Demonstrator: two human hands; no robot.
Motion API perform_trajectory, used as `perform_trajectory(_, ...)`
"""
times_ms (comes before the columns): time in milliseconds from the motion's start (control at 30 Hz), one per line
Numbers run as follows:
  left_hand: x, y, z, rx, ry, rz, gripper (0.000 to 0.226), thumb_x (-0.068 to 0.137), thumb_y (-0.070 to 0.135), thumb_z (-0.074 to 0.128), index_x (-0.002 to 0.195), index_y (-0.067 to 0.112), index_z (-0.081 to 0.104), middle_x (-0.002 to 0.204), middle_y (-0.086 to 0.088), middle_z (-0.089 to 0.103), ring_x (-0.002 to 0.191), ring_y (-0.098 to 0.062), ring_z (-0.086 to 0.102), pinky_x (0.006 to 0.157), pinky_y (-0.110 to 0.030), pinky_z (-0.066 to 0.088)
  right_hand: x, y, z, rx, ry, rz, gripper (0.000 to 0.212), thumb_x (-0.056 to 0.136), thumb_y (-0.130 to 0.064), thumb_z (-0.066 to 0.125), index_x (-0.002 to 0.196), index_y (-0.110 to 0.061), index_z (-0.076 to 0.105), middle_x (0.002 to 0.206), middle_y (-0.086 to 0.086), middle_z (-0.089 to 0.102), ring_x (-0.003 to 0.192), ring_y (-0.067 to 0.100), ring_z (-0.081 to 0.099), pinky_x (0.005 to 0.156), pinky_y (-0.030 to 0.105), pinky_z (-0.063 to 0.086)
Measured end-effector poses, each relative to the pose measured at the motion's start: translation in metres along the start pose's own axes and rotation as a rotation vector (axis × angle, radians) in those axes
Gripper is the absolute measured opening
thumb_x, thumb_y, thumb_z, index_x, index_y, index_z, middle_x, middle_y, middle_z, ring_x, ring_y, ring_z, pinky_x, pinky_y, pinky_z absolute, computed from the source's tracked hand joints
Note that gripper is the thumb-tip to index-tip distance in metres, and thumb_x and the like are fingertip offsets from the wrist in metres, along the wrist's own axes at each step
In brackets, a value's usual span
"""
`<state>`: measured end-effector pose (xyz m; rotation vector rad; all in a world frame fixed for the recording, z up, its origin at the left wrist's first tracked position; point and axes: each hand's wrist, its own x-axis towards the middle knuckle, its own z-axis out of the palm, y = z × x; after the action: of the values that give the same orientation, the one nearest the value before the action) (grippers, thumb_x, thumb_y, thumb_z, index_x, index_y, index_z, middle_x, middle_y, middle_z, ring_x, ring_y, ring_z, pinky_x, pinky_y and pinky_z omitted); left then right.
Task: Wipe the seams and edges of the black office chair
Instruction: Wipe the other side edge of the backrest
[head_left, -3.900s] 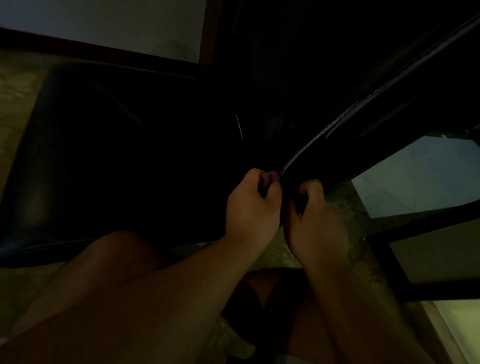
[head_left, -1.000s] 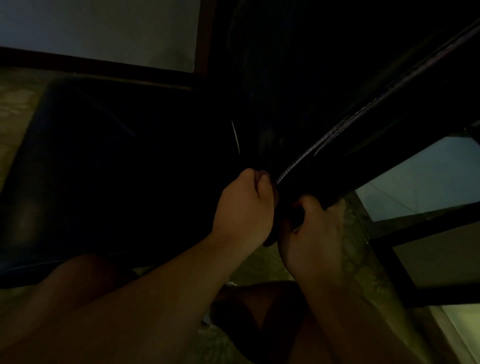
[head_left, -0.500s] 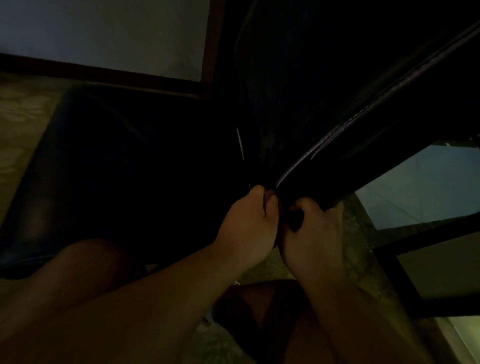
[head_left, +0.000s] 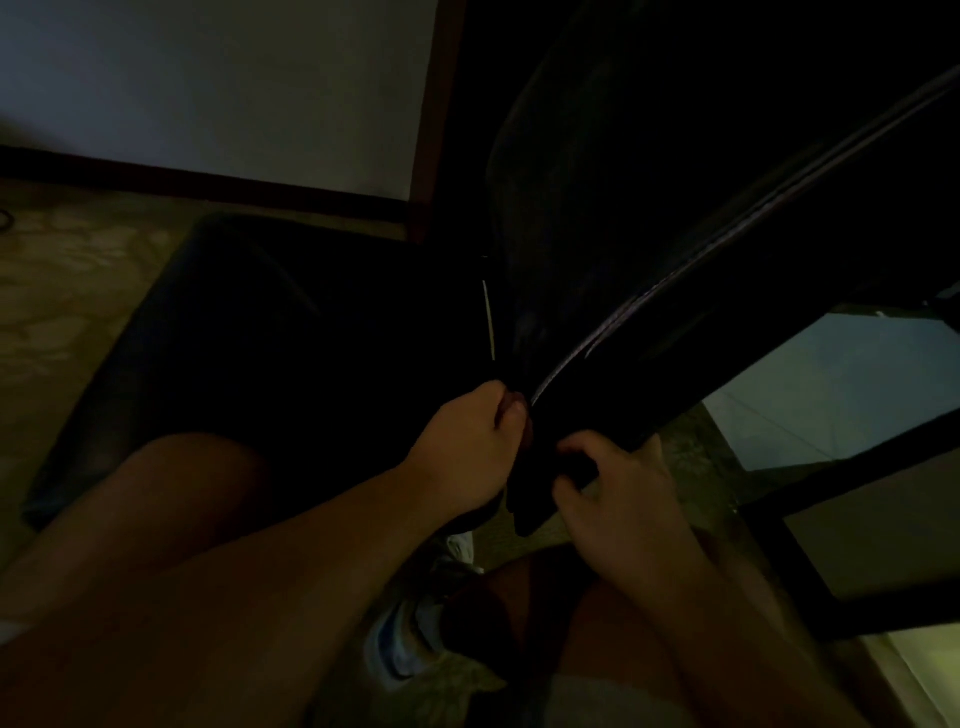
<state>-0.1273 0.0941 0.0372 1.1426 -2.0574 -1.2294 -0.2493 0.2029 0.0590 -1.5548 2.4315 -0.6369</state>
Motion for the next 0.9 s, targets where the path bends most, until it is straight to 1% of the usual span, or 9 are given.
perform_trajectory(67,-0.009,-0.002,0.001,-0.062,0.048,-0.025,0.03,0.108,0.033,0.042,0.087,0.015,0.055,0.08,0.0,0.058,0.071,-0.007,0.057,0.062,-0.017,0.045,-0.013,-0.004,-0.004,0.031,0.055,-0.048,0.023,0.087,-0.025,0.067,0.106,-0.036,0.062,0.128,-0.003,0.036,0.086,-0.008,0.04,0.072,-0.006,0.032)
perform_trajectory(167,-0.017,-0.004,0.003,-0.154,0.095,-0.065,0.031,0.108,0.032,0.043,0.095,0.007,0.056,0.089,-0.011,0.063,0.081,-0.021,0.063,0.074,-0.039,0.051,-0.024,-0.014,-0.014,-0.003,0.205,-0.129,0.022,0.085,-0.026,0.068,0.103,-0.035,0.059,0.129,-0.005,0.034,0.095,-0.005,0.035,0.073,-0.002,0.035)
perform_trajectory(267,-0.02,-0.003,-0.005,-0.174,0.057,-0.086,0.031,0.107,0.031,0.044,0.094,0.006,0.055,0.088,-0.011,0.063,0.083,-0.024,0.064,0.076,-0.04,0.052,-0.021,-0.025,-0.025,0.006,0.243,-0.158,0.022,0.084,-0.023,0.07,0.103,-0.03,0.06,0.126,0.0,0.037,0.091,-0.007,0.033,0.078,-0.007,0.03)
perform_trajectory(367,-0.017,-0.003,-0.016,-0.187,-0.002,-0.08,0.032,0.106,0.032,0.047,0.091,0.006,0.057,0.087,-0.012,0.065,0.082,-0.025,0.065,0.078,-0.044,0.055,-0.016,-0.032,-0.025,0.063,0.278,-0.141,0.02,0.084,-0.02,0.072,0.098,-0.027,0.058,0.12,0.004,0.041,0.091,-0.024,0.037,0.072,-0.008,0.031)
perform_trajectory(500,-0.012,-0.001,-0.02,-0.165,0.078,-0.032,0.03,0.107,0.034,0.044,0.089,0.014,0.055,0.084,-0.003,0.062,0.077,-0.014,0.061,0.068,-0.03,0.05,-0.01,-0.028,-0.015,0.087,0.333,-0.112,0.025,0.081,-0.02,0.075,0.097,-0.023,0.056,0.118,0.0,0.038,0.09,-0.028,0.038,0.067,-0.005,0.037)
perform_trajectory(600,-0.013,-0.008,-0.008,-0.102,0.033,-0.034,0.029,0.108,0.033,0.043,0.083,0.019,0.051,0.076,0.002,0.057,0.066,-0.006,0.056,0.053,-0.013,0.04,0.0,-0.021,-0.008,0.052,0.38,-0.111,0.029,0.08,-0.025,0.075,0.097,-0.026,0.051,0.117,-0.003,0.035,0.091,-0.009,0.044,0.061,0.005,0.043)
perform_trajectory(700,-0.012,-0.015,0.003,-0.014,-0.013,-0.067,0.03,0.107,0.033,0.043,0.087,0.014,0.055,0.076,-0.001,0.056,0.067,-0.01,0.057,0.055,-0.016,0.04,0.007,-0.014,-0.002,0.033,0.426,-0.111,0.031,0.08,-0.027,0.073,0.096,-0.028,0.047,0.116,-0.005,0.034,0.091,0.004,0.042,0.062,0.012,0.041)
perform_trajectory(800,-0.001,-0.008,-0.002,-0.169,0.1,-0.09,0.027,0.108,0.032,0.041,0.098,0.012,0.057,0.087,0.002,0.061,0.077,-0.004,0.058,0.065,-0.017,0.046,0.009,-0.014,0.002,0.08,0.466,-0.109,0.029,0.081,-0.024,0.072,0.096,-0.026,0.048,0.115,-0.005,0.035,0.092,0.008,0.044,0.064,0.019,0.047)
perform_trajectory(900,0.001,-0.003,-0.004,-0.185,0.12,-0.022,0.025,0.108,0.031,0.041,0.102,0.013,0.058,0.086,0.008,0.06,0.075,0.003,0.057,0.063,-0.01,0.044,0.01,-0.016,0.006,0.087,0.506,-0.122,0.027,0.08,-0.022,0.071,0.096,-0.019,0.049,0.114,-0.001,0.038,0.095,0.01,0.044,0.072,0.011,0.042)
